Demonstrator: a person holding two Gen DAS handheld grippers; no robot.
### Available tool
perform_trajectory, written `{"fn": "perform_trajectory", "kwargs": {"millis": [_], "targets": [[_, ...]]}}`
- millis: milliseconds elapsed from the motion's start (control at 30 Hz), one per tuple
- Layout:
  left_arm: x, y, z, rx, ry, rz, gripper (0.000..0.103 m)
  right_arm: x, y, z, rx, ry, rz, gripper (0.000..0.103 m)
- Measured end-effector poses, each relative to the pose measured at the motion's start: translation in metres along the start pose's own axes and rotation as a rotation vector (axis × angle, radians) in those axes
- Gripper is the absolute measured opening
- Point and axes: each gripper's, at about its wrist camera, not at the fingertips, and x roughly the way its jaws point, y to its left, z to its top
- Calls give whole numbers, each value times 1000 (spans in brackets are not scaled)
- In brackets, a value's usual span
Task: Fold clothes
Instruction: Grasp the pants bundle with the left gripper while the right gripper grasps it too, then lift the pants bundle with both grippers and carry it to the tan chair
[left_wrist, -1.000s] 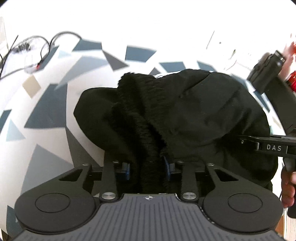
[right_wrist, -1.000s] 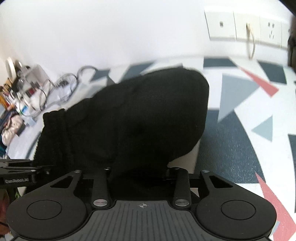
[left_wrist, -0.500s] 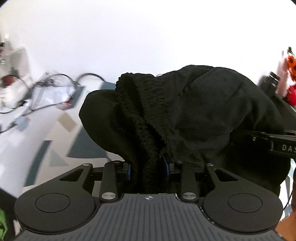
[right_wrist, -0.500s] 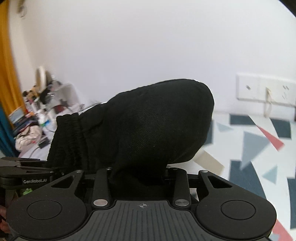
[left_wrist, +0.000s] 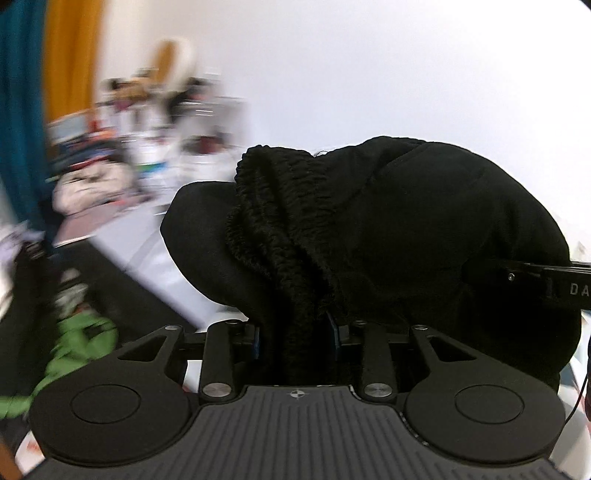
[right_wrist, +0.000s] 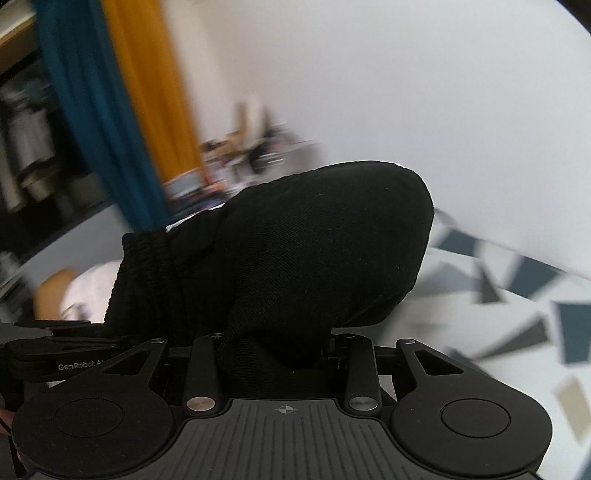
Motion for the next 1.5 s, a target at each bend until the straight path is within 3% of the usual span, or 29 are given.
{"fn": "perform_trajectory", "kwargs": {"millis": [133, 367, 633, 933, 1167, 1500], "targets": [[-57, 43, -16, -105, -39, 154, 33, 39, 56, 12, -80, 58, 162, 30], [-143, 142, -54, -260, -131, 374, 33, 95, 198, 15, -222, 123, 389, 29], [-226, 268, -96, -341, -117, 554, 33, 136, 376, -27, -280, 193, 542, 30], [-276, 365, -126, -377, -110, 661, 33, 161, 525, -69, -293, 256, 633, 30], [-283, 433, -148, -469, -114, 691, 33, 205, 604, -79, -371, 290, 667, 30], [-262, 553, -144, -544, -100, 744, 33, 337, 697, -59, -428, 330, 725, 30]]}}
